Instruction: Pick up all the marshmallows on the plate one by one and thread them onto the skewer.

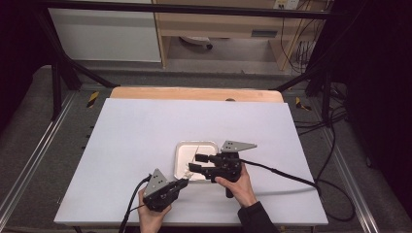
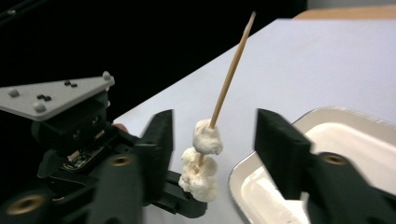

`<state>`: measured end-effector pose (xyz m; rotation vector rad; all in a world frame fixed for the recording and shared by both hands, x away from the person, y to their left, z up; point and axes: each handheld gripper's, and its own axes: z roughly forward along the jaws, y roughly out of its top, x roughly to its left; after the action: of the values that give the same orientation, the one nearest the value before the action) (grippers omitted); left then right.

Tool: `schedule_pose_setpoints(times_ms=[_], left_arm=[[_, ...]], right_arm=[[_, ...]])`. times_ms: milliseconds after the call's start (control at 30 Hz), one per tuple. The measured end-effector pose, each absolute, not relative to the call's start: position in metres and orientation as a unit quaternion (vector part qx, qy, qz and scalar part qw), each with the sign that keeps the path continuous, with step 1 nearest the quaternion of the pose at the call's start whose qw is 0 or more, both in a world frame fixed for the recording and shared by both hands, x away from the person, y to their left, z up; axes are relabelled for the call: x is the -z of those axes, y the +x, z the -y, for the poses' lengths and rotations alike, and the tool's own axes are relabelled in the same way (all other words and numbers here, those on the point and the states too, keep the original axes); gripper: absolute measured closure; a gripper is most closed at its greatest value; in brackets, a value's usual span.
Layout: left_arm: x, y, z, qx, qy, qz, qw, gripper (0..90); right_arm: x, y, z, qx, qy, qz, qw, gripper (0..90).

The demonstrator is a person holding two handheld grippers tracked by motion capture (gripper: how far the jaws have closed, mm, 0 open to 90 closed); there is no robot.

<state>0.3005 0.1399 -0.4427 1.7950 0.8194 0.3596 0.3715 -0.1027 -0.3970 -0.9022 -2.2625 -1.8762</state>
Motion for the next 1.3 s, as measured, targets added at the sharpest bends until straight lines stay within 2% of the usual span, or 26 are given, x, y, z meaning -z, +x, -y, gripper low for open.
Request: schedule_pose_setpoints(times_ms=[200,400,767,1300], left_arm=[[0.442,0.304,-0.15,-0.149,0.753,-0.356,0.534,88.5],[0.441,0.307,-0.154,-0.143,0.758,-0.36,0.524,88.4],[0.439,0.313,-0.155,-0.135,0.771,-0.358,0.509,88.3],[0.416,0.322,-0.159,-0.13,0.795,-0.346,0.482,88.3]], right_arm=[[0.394,0.372,0.113,0.569,-0.3,0.765,-0.033,19.7],[0.403,0.374,0.125,0.533,-0.309,0.785,-0.062,9.3],[0.423,0.375,0.164,0.482,-0.346,0.801,-0.084,1.0],[0.441,0.36,0.222,0.452,-0.37,0.805,-0.107,0.8]])
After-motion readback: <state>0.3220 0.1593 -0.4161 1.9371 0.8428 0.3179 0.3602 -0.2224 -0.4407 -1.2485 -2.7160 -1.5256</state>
